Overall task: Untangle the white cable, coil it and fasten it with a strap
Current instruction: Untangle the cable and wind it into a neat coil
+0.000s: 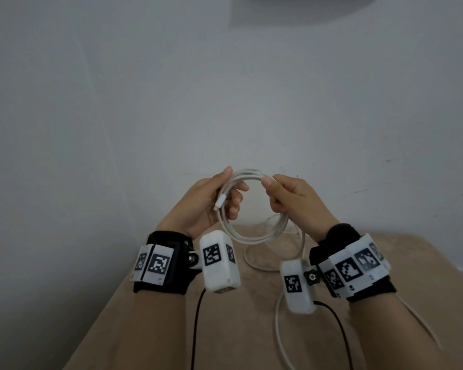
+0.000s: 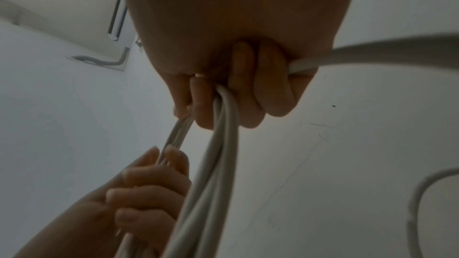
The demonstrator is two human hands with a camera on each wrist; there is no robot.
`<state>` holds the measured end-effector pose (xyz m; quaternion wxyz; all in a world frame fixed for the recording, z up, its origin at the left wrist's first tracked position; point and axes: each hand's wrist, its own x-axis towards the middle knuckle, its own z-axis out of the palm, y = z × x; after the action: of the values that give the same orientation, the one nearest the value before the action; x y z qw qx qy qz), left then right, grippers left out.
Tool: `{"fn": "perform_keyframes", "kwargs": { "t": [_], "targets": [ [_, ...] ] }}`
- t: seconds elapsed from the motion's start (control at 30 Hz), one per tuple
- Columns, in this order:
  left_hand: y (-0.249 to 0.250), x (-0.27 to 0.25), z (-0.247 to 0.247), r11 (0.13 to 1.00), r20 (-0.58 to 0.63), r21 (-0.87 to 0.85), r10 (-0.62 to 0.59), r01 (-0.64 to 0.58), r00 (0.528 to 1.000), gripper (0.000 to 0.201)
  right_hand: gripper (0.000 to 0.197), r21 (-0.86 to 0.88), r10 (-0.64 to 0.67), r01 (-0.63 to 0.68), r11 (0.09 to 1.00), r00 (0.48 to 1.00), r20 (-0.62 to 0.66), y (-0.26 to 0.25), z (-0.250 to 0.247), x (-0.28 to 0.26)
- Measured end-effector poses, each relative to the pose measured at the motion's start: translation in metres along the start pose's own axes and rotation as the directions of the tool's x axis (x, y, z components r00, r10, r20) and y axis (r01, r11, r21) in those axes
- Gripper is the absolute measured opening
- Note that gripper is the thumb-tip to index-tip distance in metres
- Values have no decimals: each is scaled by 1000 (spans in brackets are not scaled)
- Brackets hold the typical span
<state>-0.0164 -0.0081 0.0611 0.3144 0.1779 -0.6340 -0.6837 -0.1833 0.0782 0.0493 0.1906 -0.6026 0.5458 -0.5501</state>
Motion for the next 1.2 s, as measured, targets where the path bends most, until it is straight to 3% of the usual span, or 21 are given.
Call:
{"fn": "perform_keyframes", "kwargs": {
  "t": [0.1,0.2,0.27,0.37,0.63,0.93,1.2],
  "targets": [
    [0,0,1,995,-1,97,3,-3,1000,41,42,-147,37,-19,989,992,120,-2,2,-2],
    [2,-1,6,966,-3,251,-71,70,997,40,42,-228,65,-16,974,976,209,-5,5,-3],
    [3,-2,9,939,-8,330,-101,98,995,39,43,-255,78,-17,967,970,230,-6,5,-4],
    [2,1,12,916,-44,396,-50,64,998,41,43,-230,68,-15,973,972,225,-6,4,-4],
    [0,4,15,952,-99,305,31,0,995,50,31,-60,25,-20,998,996,80,-8,-1,-4],
    [5,4,15,988,-224,123,121,-95,967,46,23,262,113,-90,961,991,-73,-13,-22,-5],
    [6,5,17,993,-241,62,114,-102,964,44,21,269,153,-123,955,983,-96,-14,-31,-6]
  ]
}}
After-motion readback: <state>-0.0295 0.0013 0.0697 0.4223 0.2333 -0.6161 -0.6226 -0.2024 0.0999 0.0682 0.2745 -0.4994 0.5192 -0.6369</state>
